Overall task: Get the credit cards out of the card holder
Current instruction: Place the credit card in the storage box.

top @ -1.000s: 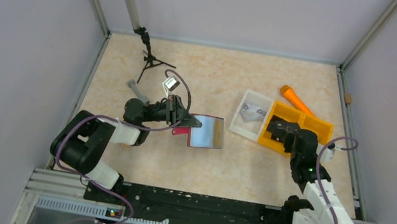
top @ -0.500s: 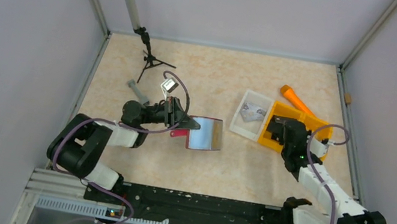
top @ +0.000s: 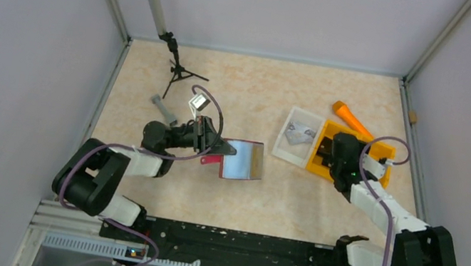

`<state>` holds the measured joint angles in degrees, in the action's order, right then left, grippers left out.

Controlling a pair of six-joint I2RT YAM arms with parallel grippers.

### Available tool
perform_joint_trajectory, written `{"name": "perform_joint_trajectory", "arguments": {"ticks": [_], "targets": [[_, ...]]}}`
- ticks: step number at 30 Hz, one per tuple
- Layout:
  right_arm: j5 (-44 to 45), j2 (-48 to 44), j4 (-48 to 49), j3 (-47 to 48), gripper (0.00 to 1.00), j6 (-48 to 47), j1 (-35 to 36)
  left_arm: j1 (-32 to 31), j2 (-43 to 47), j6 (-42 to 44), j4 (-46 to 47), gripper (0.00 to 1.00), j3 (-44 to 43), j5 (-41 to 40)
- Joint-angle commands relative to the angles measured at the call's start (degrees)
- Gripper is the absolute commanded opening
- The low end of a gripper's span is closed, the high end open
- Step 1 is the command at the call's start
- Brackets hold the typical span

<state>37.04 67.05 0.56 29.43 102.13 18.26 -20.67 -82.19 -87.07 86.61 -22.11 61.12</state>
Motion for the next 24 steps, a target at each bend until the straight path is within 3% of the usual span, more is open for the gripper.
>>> {"name": "perform_joint_trajectory", "arguments": {"ticks": [1,5,7,12,14,18,19,20,24], "targets": [[2.3,-0.8,-3.4,4.4,0.52,-0.2,1.0,0.3,1.7,0.6,5.9,0.0,0.5,-0.3],[1.5,-4.9,-4.8,3.4,0.53,0.0,1.4,0.3,1.5,0.2,6.1,0.0,0.2,-0.4],[0.5,-7.0,-5.1,4.4,0.53,-5.1,1.5,0.3,1.6,0.2,6.0,0.0,0.1,-0.3],[-10.0,-13.1,2.9,5.9,0.52,-32.8,1.4,0.3,2.5,0.0,5.4,0.0,-0.1,-0.7],[-19.7,-16.7,15.4,2.0,0.53,-45.7,1.2,0.3,2.8,0.3,4.7,0.0,-0.2,-0.8],[-35.8,-21.2,19.4,-0.7,0.72,-57.9,0.3,0.4,3.2,0.5,3.5,0.0,-0.8,-1.3],[-39.6,-21.3,17.5,0.0,0.79,-59.3,0.2,0.4,3.3,0.4,3.2,0.0,-0.9,-1.5],[-42.3,-20.9,15.5,0.9,0.93,-60.4,0.0,0.3,3.3,0.3,3.0,0.0,-1.2,-1.8],[-60.1,-17.8,15.0,1.8,0.96,-63.9,-0.6,0.4,3.1,-1.4,3.9,0.0,-1.8,-3.4]]}}
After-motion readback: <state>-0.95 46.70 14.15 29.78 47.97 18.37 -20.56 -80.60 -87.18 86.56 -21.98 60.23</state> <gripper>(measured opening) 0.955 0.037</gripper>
